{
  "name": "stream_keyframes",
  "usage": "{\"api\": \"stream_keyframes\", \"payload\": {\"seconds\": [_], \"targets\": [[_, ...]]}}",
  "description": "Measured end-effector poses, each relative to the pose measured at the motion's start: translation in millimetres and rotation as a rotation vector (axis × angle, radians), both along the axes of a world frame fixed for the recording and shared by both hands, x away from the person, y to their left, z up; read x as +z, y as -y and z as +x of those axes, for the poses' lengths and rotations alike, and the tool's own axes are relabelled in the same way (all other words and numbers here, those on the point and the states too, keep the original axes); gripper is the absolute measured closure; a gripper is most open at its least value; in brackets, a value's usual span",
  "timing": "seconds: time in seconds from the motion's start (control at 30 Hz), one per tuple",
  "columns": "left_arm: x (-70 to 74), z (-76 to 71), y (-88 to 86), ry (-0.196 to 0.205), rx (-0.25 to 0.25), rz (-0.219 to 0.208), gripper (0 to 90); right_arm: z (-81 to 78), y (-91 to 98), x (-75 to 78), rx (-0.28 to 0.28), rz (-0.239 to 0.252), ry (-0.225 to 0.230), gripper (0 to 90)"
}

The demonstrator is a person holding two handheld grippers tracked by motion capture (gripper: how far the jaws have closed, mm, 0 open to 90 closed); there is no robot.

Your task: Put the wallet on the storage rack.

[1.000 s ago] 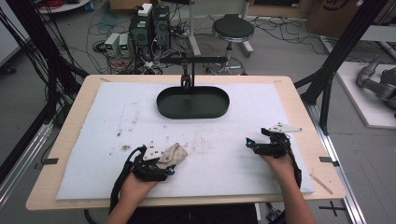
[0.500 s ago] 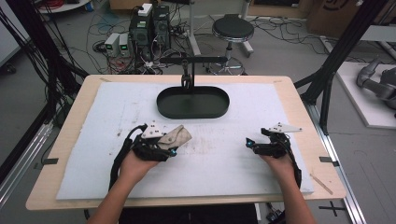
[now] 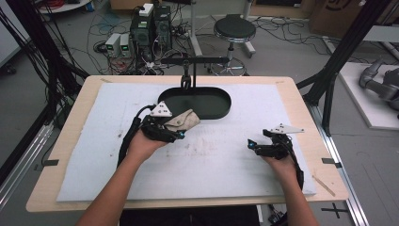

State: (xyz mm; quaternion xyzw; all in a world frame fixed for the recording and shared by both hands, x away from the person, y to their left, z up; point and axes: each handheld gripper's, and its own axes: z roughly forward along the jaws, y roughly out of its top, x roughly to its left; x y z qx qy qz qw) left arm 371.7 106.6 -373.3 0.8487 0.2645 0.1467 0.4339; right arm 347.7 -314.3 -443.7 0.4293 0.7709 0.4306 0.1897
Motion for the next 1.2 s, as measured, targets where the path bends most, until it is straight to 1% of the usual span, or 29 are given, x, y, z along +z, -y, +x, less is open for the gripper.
{"api": "stream_keyframes", "payload": {"seconds": [0.13, 0.2, 0.27, 0.33, 0.4, 0.47, 0.63, 0.7, 0.77, 0.8, 0.87, 0.97, 1.07, 1.1, 1.13, 1.2], "targets": [[1.0, 9.5, 1.1, 0.006, 0.0, 0.017, 36.3, 0.0, -0.6, -0.1, 0.0, -0.002, 0.001, 15.4], [0.7, 15.1, 0.3, 0.002, 0.003, 0.01, 36.4, 0.0, -0.7, -0.1, 0.0, -0.003, 0.002, 15.4], [0.1, 21.7, -0.5, -0.004, 0.009, 0.016, 36.3, -0.2, -0.4, 0.1, 0.001, -0.003, 0.001, 15.4], [0.3, 28.8, -1.5, -0.015, 0.017, 0.011, 36.3, -0.2, -0.2, 0.2, 0.0, 0.0, 0.0, 15.4], [1.4, 35.9, -1.6, -0.018, 0.022, 0.008, 36.3, 0.0, -0.1, 0.1, 0.002, -0.002, 0.001, 15.4], [3.3, 43.6, -1.4, -0.015, 0.016, 0.0, 36.3, 0.2, -0.1, -0.1, 0.003, 0.003, 0.001, 15.4], [7.7, 60.6, 2.1, -0.011, 0.013, 0.001, 36.2, 1.1, 0.7, -0.5, 0.002, 0.004, 0.003, 15.4], [9.6, 67.6, 4.1, -0.011, 0.01, 0.01, 36.2, 1.3, 0.9, -0.6, 0.002, 0.005, 0.002, 15.4], [10.2, 74.1, 6.5, 0.002, 0.005, 0.015, 36.1, 1.7, 1.3, -0.8, 0.004, 0.003, 0.004, 15.4], [10.6, 78.2, 7.5, -0.005, 0.0, 0.021, 36.2, 1.8, 1.3, -0.9, 0.002, 0.005, 0.003, 15.4], [11.1, 85.8, 10.6, -0.003, -0.011, 0.049, 36.1, 1.8, 1.4, -0.8, 0.002, 0.006, 0.0, 15.4], [10.4, 96.6, 14.9, -0.002, -0.018, 0.048, 36.1, 1.9, 1.9, -0.9, 0.003, 0.008, 0.0, 15.4], [8.9, 106.3, 18.9, 0.0, -0.011, 0.059, 36.1, 1.9, 2.6, -0.7, 0.005, 0.008, -0.003, 15.4], [7.6, 109.0, 19.6, 0.0, -0.006, 0.052, 36.1, 2.2, 2.7, -1.0, 0.005, 0.008, 0.0, 15.4], [6.0, 112.7, 20.6, -0.008, -0.003, 0.05, 36.1, 2.2, 2.6, -1.1, 0.001, 0.012, -0.003, 15.4], [3.8, 116.6, 22.7, -0.013, -0.003, 0.065, 36.1, 2.7, 3.0, -1.5, 0.002, 0.009, -0.003, 15.4]]}}
